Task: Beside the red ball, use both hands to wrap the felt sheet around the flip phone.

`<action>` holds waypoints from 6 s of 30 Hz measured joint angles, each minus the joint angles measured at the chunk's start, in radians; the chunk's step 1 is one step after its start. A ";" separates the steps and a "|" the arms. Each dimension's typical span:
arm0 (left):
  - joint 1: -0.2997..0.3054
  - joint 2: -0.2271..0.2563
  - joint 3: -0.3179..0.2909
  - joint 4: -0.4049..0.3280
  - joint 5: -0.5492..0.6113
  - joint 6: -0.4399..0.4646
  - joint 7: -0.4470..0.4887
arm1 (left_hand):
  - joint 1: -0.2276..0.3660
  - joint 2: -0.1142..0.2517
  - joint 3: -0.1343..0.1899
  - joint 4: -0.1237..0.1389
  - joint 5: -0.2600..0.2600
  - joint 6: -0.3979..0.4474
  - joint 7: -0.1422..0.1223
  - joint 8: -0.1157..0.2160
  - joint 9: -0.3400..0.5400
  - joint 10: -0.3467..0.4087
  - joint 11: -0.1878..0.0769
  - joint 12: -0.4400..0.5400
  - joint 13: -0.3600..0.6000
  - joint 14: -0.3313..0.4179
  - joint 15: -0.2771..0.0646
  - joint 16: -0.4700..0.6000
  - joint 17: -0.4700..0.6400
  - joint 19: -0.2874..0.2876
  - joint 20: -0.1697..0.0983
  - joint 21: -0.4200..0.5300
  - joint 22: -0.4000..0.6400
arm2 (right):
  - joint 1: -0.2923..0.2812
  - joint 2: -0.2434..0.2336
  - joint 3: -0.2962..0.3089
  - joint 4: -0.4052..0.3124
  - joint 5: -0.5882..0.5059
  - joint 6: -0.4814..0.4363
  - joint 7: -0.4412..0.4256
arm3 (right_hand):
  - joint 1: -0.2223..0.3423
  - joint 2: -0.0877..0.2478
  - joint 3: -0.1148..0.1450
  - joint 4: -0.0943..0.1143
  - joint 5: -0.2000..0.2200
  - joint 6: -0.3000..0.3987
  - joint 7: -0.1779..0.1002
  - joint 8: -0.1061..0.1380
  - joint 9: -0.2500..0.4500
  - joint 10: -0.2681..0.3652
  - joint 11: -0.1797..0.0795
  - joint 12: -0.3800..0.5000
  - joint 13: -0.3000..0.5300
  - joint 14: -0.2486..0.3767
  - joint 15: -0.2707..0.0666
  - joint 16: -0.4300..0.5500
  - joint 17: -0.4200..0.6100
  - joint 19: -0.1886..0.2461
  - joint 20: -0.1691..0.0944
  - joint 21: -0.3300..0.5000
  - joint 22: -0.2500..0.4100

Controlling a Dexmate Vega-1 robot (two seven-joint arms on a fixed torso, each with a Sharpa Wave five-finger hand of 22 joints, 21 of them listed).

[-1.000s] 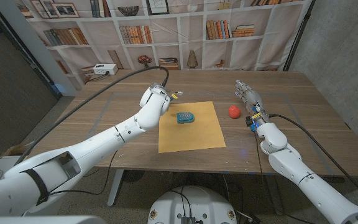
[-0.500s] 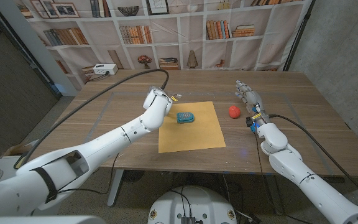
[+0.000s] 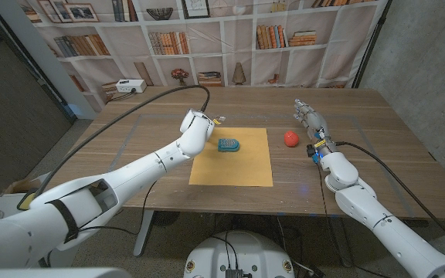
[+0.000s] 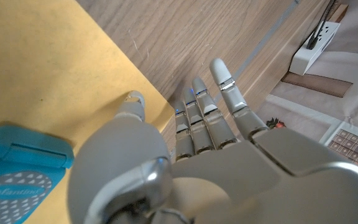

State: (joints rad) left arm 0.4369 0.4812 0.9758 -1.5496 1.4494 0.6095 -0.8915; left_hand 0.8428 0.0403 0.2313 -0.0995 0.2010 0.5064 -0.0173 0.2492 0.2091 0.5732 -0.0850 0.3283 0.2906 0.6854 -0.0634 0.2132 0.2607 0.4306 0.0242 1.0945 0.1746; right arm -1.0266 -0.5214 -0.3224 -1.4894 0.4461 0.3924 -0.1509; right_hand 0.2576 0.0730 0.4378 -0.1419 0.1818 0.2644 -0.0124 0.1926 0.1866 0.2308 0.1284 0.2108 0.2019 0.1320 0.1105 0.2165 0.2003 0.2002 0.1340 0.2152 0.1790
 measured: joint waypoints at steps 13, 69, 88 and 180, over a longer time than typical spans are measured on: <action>-0.040 -0.003 0.065 0.053 -0.095 0.003 0.110 | 0.112 0.091 0.123 -0.058 -0.017 0.366 -0.040 0.132 0.003 0.311 -0.069 0.035 -0.020 0.223 -0.057 0.090 -0.036 0.075 -0.046 0.020 0.010 | 0.007 0.000 0.002 0.013 -0.004 -0.005 -0.010 | -0.004 0.004 0.000 0.000 0.000 0.000 0.000 0.000 0.000 0.000 0.000 0.000 0.000 0.000 0.000 0.000 0.000 0.000 0.000 0.000 0.000; -0.091 -0.005 0.109 -0.017 -0.113 -0.017 0.071 | -0.052 -0.094 -0.011 -0.015 0.038 -0.029 -0.082 -0.006 0.012 -0.029 -0.018 -0.102 0.075 -0.039 0.005 0.004 -0.015 -0.040 0.019 -0.011 0.009 | 0.003 -0.002 0.011 0.025 0.010 -0.004 -0.012 | -0.007 0.007 0.000 0.000 0.000 0.013 0.002 0.000 0.000 0.011 0.000 0.000 0.000 0.013 -0.002 0.000 0.000 -0.004 0.004 -0.004 0.000; -0.113 -0.021 0.165 0.068 -0.203 -0.035 0.182 | 0.161 0.035 0.096 -0.071 -0.003 0.388 -0.049 0.173 0.023 0.361 -0.085 -0.021 0.047 0.196 -0.045 0.117 -0.019 0.030 -0.019 0.012 0.011 | 0.004 0.000 0.018 0.031 0.001 -0.003 -0.031 | -0.017 0.009 -0.003 0.003 0.000 0.013 0.002 0.000 0.000 0.018 -0.007 0.000 0.000 0.016 0.002 0.000 0.000 0.001 0.010 -0.004 0.000; 0.238 0.084 -0.129 -0.355 0.034 -0.008 0.377 | 0.419 0.016 0.096 -0.062 -0.010 0.542 -0.020 0.264 0.027 0.455 -0.032 0.192 0.207 0.439 -0.148 0.329 0.428 0.041 -0.051 0.273 0.016 | -0.012 -0.083 -0.018 -0.112 -0.100 -0.142 -0.076 | 0.205 0.080 0.093 -0.036 0.001 0.238 0.035 0.055 0.001 0.230 0.007 0.063 0.014 0.290 -0.056 0.106 0.033 0.172 -0.013 0.051 0.009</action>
State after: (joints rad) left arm 0.6746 0.5656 0.8468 -1.9041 1.4834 0.6019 -0.5144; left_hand 1.2617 0.0567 0.3278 -0.1618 0.1911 1.0487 -0.0372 0.5131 0.2359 1.0286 -0.1173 0.5208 0.4971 1.1245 -0.2112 0.5419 0.6888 0.4714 -0.0272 1.3676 0.1904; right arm -1.0386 -0.6045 -0.3402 -1.6018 0.3464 0.2506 -0.2265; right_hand 0.4624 0.1527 0.5306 -0.1774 0.1832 0.5019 0.0231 0.2475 0.1874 0.4609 0.1353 0.2742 0.2157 0.4224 0.0543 0.3228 0.2329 0.3719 0.1212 0.2660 0.1882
